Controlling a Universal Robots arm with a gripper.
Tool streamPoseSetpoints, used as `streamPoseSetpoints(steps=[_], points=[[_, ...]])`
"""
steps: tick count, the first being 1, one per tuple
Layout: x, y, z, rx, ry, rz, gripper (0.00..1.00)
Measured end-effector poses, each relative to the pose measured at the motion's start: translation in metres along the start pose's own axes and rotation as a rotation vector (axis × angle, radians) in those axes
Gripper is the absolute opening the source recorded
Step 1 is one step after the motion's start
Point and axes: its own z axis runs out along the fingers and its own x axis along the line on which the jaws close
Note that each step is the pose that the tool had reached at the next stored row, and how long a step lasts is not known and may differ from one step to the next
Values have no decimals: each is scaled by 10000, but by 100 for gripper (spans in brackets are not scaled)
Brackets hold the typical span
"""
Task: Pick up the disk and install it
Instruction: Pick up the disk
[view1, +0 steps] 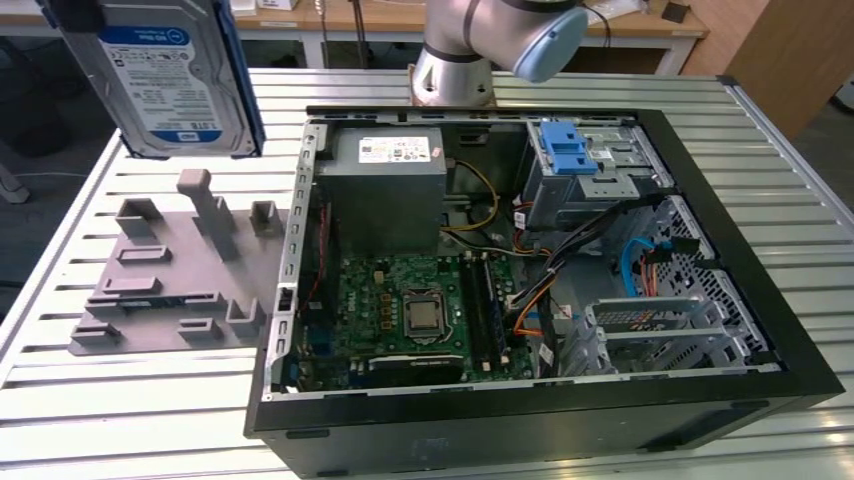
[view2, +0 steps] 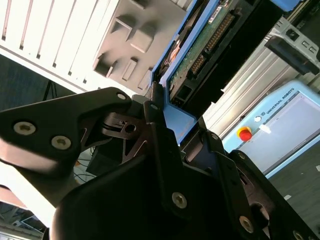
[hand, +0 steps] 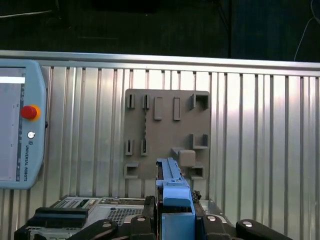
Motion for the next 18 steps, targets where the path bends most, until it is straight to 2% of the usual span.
streamPoseSetpoints(steps=[9, 18], points=[[99, -263, -9, -20, 0, -1, 36], [220, -486, -12, -29, 0, 1, 36]])
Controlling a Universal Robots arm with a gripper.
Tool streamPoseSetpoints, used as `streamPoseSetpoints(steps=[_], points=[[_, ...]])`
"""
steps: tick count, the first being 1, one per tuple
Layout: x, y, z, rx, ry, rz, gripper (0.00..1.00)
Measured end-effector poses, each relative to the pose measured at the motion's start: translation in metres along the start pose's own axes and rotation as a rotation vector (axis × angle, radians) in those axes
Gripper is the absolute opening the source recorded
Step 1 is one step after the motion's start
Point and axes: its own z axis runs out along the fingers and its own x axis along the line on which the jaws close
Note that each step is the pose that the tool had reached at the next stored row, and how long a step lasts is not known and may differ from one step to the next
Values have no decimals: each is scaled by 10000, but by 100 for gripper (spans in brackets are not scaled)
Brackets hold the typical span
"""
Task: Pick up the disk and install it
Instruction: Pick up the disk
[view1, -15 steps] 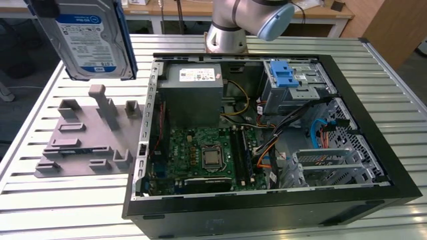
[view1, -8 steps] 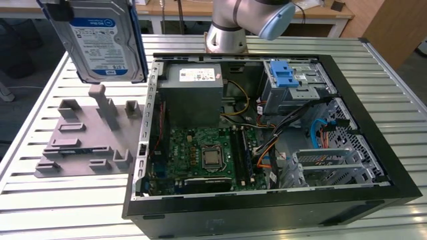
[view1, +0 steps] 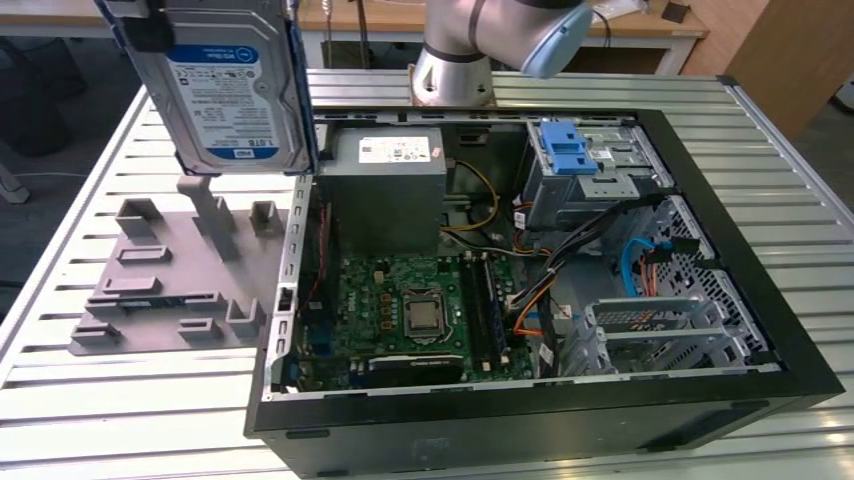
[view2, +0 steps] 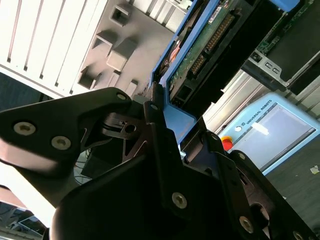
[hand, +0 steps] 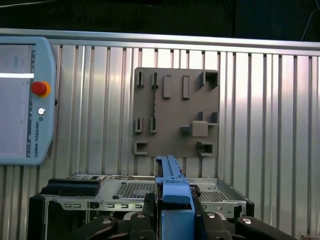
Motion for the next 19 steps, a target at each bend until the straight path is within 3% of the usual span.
streamPoseSetpoints(steps=[19], points=[[187, -559, -17, -24, 0, -1, 36]])
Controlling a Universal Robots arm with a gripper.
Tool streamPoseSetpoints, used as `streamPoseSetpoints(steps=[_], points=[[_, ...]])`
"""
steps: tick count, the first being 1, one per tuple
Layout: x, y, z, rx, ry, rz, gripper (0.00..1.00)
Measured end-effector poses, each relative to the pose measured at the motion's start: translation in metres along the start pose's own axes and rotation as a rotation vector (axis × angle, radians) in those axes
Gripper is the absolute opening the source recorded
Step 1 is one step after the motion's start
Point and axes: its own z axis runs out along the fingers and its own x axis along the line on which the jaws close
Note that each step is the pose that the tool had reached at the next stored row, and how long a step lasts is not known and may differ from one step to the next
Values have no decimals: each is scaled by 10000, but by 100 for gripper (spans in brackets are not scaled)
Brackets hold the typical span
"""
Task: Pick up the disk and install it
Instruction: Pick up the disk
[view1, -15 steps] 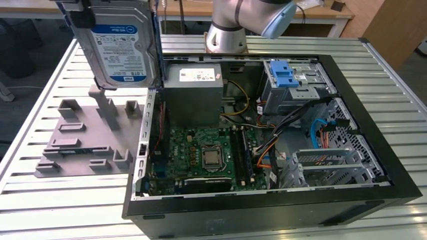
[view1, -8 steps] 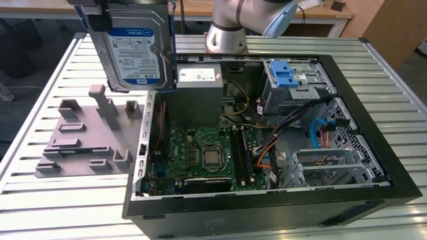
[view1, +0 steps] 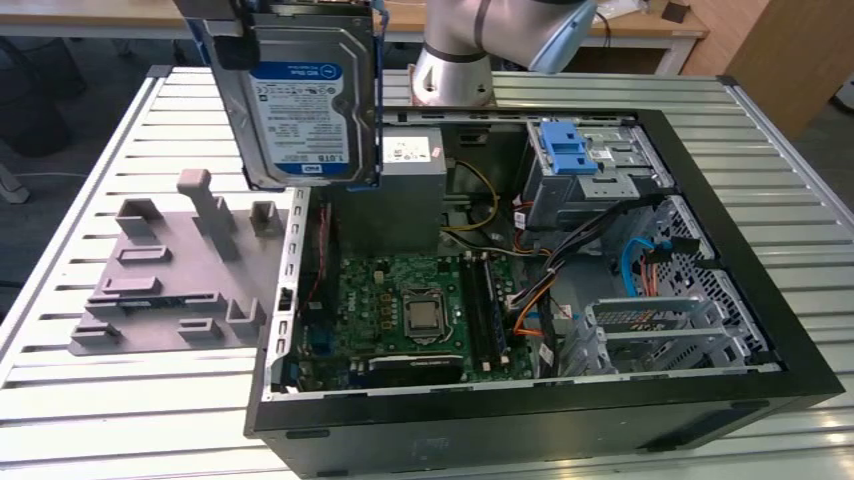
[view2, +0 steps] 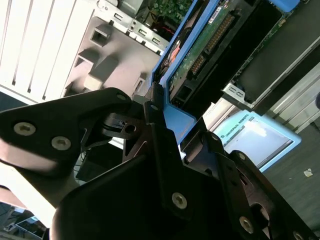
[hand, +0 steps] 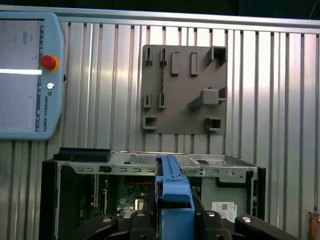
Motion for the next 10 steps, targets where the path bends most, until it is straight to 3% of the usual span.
streamPoseSetpoints(steps=[10], points=[[111, -267, -4, 0, -1, 0, 36]])
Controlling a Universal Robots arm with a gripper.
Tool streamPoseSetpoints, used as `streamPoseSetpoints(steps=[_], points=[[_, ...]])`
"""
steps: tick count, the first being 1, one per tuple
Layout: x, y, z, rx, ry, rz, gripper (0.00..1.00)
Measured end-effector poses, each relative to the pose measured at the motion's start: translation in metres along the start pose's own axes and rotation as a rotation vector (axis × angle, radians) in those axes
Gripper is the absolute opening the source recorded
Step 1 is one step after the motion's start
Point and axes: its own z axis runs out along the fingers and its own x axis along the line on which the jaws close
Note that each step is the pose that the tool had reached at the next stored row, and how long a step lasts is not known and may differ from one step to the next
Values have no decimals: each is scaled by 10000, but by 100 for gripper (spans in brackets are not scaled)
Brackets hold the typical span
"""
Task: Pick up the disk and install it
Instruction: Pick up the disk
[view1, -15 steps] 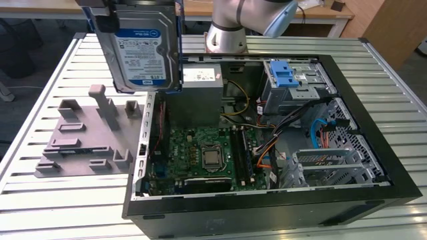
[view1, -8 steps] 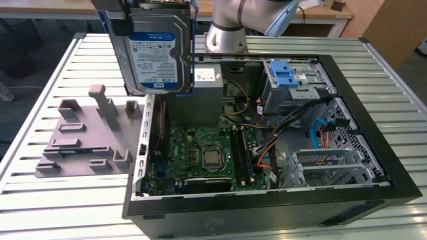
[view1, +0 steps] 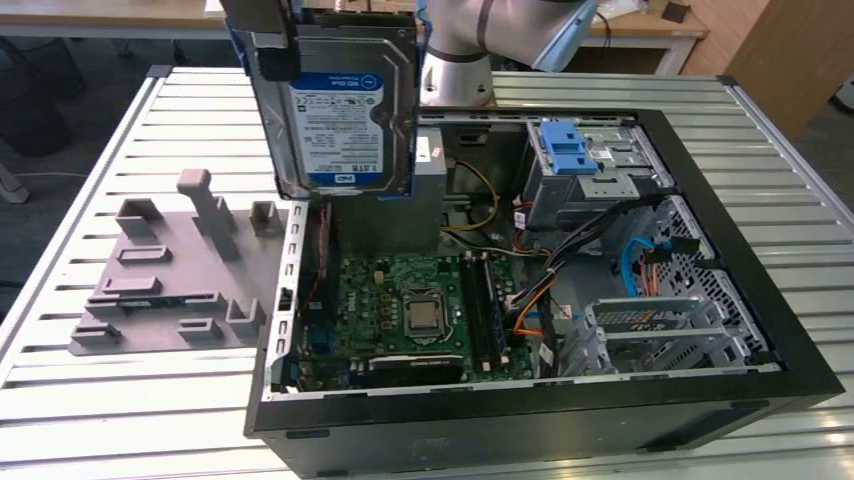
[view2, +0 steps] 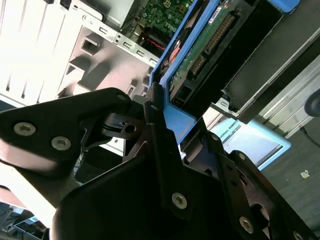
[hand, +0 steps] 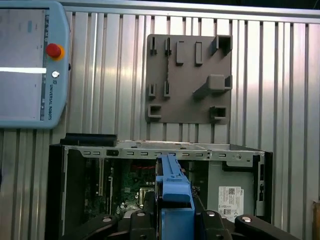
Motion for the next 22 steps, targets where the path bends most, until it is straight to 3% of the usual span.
streamPoseSetpoints(steps=[5, 22], points=[[38, -178, 0, 0, 0, 0, 36], [81, -945, -8, 0, 1, 1, 36]])
